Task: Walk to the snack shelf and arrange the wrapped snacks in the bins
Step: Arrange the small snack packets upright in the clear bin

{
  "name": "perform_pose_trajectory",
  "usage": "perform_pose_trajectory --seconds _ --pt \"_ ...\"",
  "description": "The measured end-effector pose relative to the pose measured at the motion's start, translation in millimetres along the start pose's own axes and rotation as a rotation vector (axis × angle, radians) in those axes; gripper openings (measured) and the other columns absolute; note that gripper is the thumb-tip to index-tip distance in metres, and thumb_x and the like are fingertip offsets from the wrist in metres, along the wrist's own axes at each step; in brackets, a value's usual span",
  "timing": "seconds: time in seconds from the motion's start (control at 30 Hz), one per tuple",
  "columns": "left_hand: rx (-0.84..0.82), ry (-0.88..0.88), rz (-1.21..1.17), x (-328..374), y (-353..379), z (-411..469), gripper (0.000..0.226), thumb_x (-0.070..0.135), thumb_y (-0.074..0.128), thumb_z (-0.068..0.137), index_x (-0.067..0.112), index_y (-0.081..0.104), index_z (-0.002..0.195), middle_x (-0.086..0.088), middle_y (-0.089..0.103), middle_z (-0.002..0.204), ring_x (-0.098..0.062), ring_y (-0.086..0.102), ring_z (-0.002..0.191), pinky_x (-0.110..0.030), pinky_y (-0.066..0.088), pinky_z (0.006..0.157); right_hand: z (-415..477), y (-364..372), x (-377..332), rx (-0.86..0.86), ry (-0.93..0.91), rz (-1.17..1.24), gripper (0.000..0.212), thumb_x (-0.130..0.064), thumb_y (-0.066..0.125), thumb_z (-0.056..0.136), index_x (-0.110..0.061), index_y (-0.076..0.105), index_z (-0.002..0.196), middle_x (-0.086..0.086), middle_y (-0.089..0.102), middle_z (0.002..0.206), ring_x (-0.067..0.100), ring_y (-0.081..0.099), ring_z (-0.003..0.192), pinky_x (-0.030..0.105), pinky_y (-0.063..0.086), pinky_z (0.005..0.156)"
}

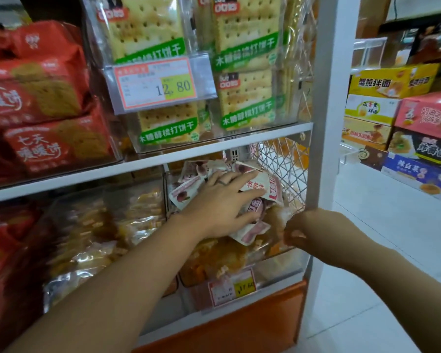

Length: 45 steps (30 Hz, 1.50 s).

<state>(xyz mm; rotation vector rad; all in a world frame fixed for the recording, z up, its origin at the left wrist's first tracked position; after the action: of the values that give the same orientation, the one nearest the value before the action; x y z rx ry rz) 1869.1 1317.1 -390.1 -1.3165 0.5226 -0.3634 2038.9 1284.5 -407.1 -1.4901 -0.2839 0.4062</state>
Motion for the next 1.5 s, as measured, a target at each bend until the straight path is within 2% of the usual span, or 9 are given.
perform_pose_trajectory --seconds 0.17,0.33,0.43,0.53,0.63,0.83,1.13,1.33,1.5 --pt "-0.021 0.021 -0.016 1.4 -6.2 -18.6 0.047 0.053 0.037 0.095 0.042 0.036 0.14 0.011 0.004 0.158 -0.014 0.0 0.145 -0.043 -0.01 0.115 -8.5 -19.2 5.0 0.046 -0.018 0.094 0.02 -0.039 0.052 0.092 -0.034 0.063 0.107 -0.014 0.064 0.103 0.007 0.059 0.091 0.018 0.047 0.08" --pt "0.192 0.047 -0.128 22.7 -10.6 -67.0 0.033 0.053 0.042 0.09 0.035 0.061 0.109 0.012 0.052 0.117 -0.007 0.04 0.113 -0.031 0.031 0.1 -17.2 -19.7 4.9 0.084 -0.054 0.265 0.021 -0.032 0.057 0.09 -0.029 0.066 0.109 -0.016 0.061 0.103 0.002 0.054 0.087 0.012 0.044 0.08" --pt "0.058 -0.041 -0.064 31.5 -0.6 -90.0 0.051 0.072 0.035 0.083 0.038 0.056 0.115 0.017 0.05 0.115 -0.007 0.044 0.112 -0.025 0.021 0.097 -11.7 -4.8 -0.3 0.009 -0.082 0.321 0.023 -0.029 0.058 0.09 -0.028 0.065 0.112 -0.018 0.058 0.099 0.0 0.055 0.086 0.002 0.04 0.073" --pt "-0.04 -0.119 -0.029 30.5 9.9 -94.7 0.068 0.077 0.031 0.079 0.038 0.043 0.133 0.016 0.038 0.131 -0.011 0.037 0.122 -0.029 0.015 0.104 -6.6 8.0 -5.0 -0.045 -0.091 0.346 0.022 -0.031 0.06 0.089 -0.03 0.064 0.11 -0.014 0.064 0.107 0.004 0.061 0.091 0.01 0.048 0.08" --pt "-0.005 -0.137 -0.024 33.0 12.1 -96.4 0.062 0.068 0.037 0.082 0.036 0.044 0.134 0.013 0.039 0.131 -0.013 0.045 0.119 -0.031 0.023 0.108 -3.8 13.5 -8.3 -0.066 -0.083 0.335 0.019 -0.032 0.059 0.089 -0.028 0.063 0.107 -0.008 0.065 0.107 0.011 0.062 0.096 0.025 0.052 0.086" --pt "0.004 -0.156 -0.055 33.6 14.2 -100.3 0.053 0.046 0.039 0.088 0.028 0.042 0.138 0.008 0.047 0.137 -0.014 0.046 0.123 -0.03 0.024 0.109 -1.9 19.0 -16.2 -0.019 -0.097 0.371 0.02 -0.027 0.062 0.087 -0.03 0.064 0.106 -0.014 0.063 0.1 0.008 0.06 0.094 0.026 0.051 0.087" --pt "0.015 -0.268 -0.06 38.2 17.4 -96.2 0.041 0.032 0.037 0.094 0.03 0.038 0.134 0.005 0.049 0.125 -0.019 0.058 0.1 -0.032 0.045 0.082 -3.9 14.7 -28.5 0.1 -0.129 0.2 0.03 -0.037 0.052 0.092 -0.048 0.057 0.119 -0.01 0.059 0.112 0.012 0.057 0.103 0.025 0.048 0.085" --pt "0.004 -0.361 -0.011 29.9 21.5 -93.1 0.034 0.023 0.042 0.096 0.029 0.044 0.13 0.002 0.058 0.114 -0.023 0.064 0.091 -0.037 0.054 0.071 -2.5 8.8 -39.3 0.243 -0.212 0.043 0.019 -0.041 0.059 0.086 -0.041 0.067 0.103 -0.003 0.061 0.096 0.02 0.062 0.085 0.029 0.053 0.07" --pt "0.056 -0.395 0.013 24.1 15.2 -94.8 0.047 0.008 0.047 0.092 0.025 0.041 0.135 0.0 0.055 0.123 -0.023 0.061 0.101 -0.035 0.05 0.074 -8.1 1.2 -43.4 0.446 -0.321 0.041 0.023 -0.028 0.089 0.051 -0.032 0.071 0.066 -0.007 0.061 0.063 0.019 0.058 0.062 0.025 0.046 0.046"
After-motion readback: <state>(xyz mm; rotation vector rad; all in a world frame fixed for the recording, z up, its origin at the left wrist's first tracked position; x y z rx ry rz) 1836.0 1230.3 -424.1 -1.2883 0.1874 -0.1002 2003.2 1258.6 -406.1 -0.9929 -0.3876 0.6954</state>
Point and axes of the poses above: each hand's wrist, its own z-axis towards the middle knuckle, its own y-axis out of the palm, x = y × z, the point moved 4 cm from there along z, towards the middle knuckle
